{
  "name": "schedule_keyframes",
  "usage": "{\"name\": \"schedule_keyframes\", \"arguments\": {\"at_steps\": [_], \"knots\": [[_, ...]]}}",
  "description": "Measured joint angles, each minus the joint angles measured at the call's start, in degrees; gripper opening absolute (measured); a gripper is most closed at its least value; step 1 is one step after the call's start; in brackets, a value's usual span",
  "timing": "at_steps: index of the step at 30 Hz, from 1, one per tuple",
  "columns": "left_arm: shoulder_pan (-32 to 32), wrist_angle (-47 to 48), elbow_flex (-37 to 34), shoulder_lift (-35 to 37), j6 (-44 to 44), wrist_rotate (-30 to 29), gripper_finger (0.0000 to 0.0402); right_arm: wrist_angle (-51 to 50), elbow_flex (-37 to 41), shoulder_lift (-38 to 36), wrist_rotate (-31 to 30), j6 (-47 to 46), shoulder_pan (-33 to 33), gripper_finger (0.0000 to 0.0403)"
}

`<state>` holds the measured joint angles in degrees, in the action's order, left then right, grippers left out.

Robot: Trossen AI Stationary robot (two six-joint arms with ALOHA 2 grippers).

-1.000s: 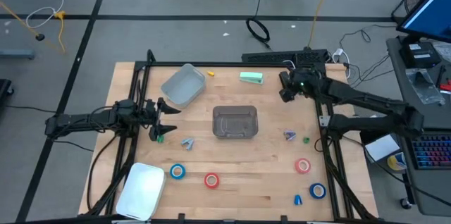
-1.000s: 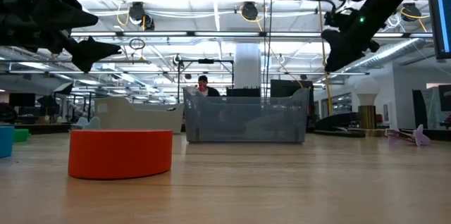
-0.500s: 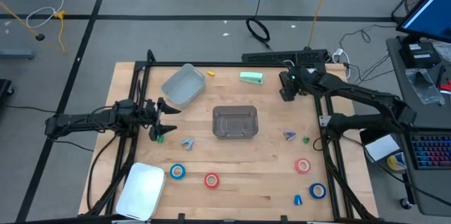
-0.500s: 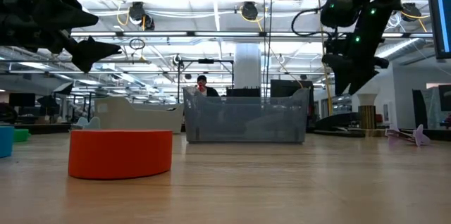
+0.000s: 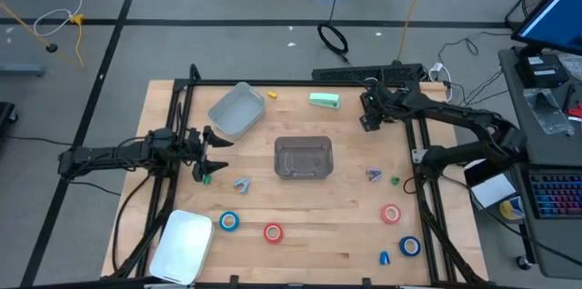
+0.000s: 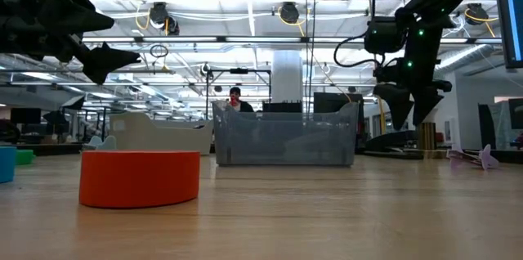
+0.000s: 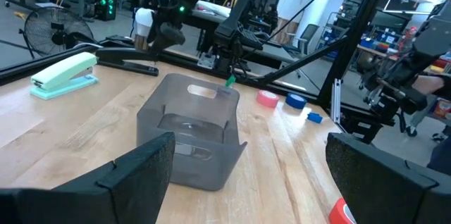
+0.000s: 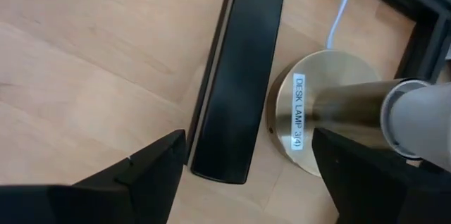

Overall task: Pick and place Stapler, Stapler remover, tape
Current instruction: Put the black stapler into the white bin

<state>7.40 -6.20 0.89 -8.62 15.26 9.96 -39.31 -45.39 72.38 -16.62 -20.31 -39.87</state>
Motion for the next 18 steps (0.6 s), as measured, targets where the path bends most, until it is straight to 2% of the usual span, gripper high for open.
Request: {"name": "schedule_keyframes", "arguments": {"at_steps": [3, 12, 18], "knots": [[0.00, -0.01, 0.00, 0.00, -0.04, 0.00, 0.0365, 0.38, 0.00, 1.26, 1.78, 0.02, -0.60, 0.0306], [0.00, -0.02, 0.00, 0.00, -0.07, -0.04, 0.0365, 2.71, 0.00, 6.20, 2.19, 0.16, -2.20, 0.0307], [0.00, -0.02, 0.00, 0.00, -0.06, -0.04, 0.0365, 3.32, 0.00, 7.47, 6.56, 0.00, -2.46, 0.0303]]}}
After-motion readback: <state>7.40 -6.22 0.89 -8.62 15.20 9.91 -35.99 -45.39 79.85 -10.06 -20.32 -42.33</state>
